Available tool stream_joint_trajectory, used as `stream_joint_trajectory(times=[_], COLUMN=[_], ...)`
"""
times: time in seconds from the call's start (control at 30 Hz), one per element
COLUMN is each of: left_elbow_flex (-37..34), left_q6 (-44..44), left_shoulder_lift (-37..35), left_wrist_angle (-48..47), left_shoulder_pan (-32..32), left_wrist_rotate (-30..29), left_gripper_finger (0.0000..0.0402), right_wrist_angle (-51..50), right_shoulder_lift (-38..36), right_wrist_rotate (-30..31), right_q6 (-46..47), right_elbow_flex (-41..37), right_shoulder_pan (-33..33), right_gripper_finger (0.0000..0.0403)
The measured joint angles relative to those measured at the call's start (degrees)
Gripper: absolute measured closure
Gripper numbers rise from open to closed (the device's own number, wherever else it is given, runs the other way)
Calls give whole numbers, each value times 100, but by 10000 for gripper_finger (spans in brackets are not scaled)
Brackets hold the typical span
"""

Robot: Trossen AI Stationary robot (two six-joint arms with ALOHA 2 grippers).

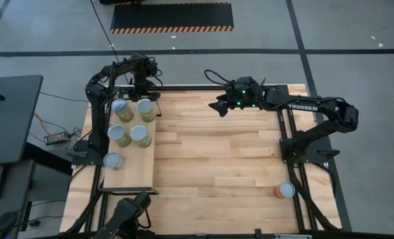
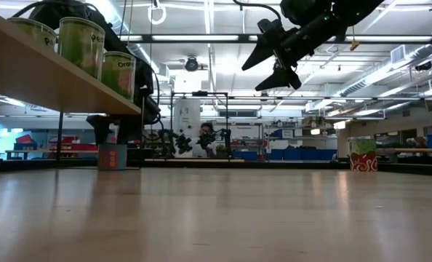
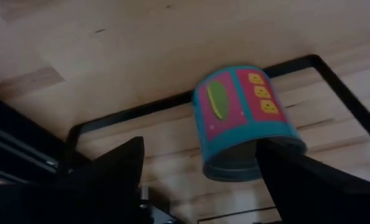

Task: Pick and place cans onto a shelf
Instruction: Put the canned corn on the shelf

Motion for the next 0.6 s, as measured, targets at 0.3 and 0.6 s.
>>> stream_joint_trajectory(times=[0.3, 0.6], left_elbow_flex=[0, 0], left_q6=[-125, -116], left_shoulder_lift=[0, 0], left_wrist_angle=[92, 291], left_shoulder_pan=[-35, -15], left_wrist_rotate=[198, -222], left_gripper_finger=[86, 86], right_wrist_angle=[2, 0], right_shoulder_lift=[0, 0], right_wrist_rotate=[64, 66], right_q6=[0, 2], right_elbow_flex=[0, 0], right_shoulder_pan=[0, 0], right_gripper_finger=[55, 55])
